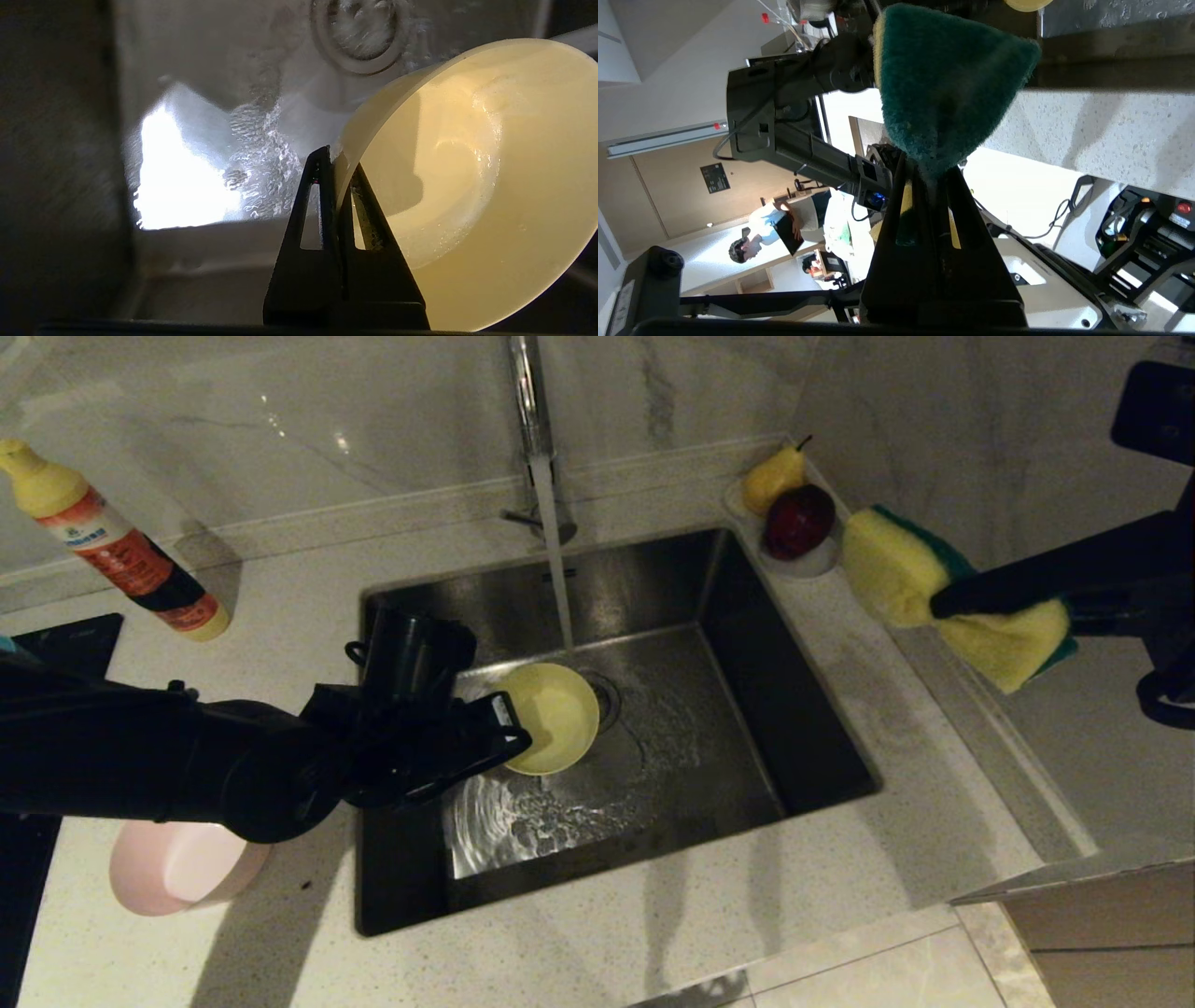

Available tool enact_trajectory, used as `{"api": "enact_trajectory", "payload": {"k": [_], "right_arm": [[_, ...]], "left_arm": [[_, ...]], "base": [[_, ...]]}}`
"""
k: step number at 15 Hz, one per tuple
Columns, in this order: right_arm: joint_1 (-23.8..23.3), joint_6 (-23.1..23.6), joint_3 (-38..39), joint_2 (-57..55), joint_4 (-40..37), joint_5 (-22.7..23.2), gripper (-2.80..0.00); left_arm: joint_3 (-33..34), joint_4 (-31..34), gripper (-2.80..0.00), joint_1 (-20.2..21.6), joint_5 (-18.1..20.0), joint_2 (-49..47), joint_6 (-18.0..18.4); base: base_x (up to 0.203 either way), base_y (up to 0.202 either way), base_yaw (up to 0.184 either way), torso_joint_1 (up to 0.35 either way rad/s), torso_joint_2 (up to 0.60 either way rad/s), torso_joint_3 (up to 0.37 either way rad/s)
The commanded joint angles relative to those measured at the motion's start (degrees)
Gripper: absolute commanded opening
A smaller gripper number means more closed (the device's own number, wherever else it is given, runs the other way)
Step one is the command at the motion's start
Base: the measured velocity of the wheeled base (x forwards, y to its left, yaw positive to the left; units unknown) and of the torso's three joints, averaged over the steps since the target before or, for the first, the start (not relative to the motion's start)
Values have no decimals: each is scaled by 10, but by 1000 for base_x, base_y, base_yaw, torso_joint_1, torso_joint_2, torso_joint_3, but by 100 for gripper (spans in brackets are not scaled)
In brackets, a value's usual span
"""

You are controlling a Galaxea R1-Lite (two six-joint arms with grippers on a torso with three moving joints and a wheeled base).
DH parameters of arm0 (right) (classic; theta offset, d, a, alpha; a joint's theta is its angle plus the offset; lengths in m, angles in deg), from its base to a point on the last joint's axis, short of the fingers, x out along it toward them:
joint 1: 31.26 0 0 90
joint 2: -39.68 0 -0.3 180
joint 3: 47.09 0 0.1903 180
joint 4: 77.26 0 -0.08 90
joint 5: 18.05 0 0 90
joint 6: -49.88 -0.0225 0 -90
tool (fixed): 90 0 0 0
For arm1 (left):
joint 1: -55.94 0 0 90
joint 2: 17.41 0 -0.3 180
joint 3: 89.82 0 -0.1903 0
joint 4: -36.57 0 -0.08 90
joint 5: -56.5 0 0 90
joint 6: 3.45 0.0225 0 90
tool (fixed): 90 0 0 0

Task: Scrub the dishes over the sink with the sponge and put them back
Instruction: Rinse the bowl

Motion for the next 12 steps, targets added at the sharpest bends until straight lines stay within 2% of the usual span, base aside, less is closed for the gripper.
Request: {"api": "enact_trajectory", "payload": {"k": [1, 6, 10, 12], "right_arm": [[1, -2, 9, 4, -1, 2, -280], [0, 1, 36, 13, 1, 2, -280], [0, -2, 57, 19, 34, 2, -280], [0, -3, 63, 19, 43, 2, -280]], "left_arm": [[-28, -1, -280, 1, 1, -20, -3], [-69, -2, -280, 0, 2, -45, -4], [-111, 0, -280, 0, 2, -75, -9], [-108, 1, -280, 0, 1, -71, -9]], "base": [[0, 0, 0, 0, 0, 0], [0, 0, 0, 0, 0, 0], [0, 0, 0, 0, 0, 0], [0, 0, 0, 0, 0, 0]]}}
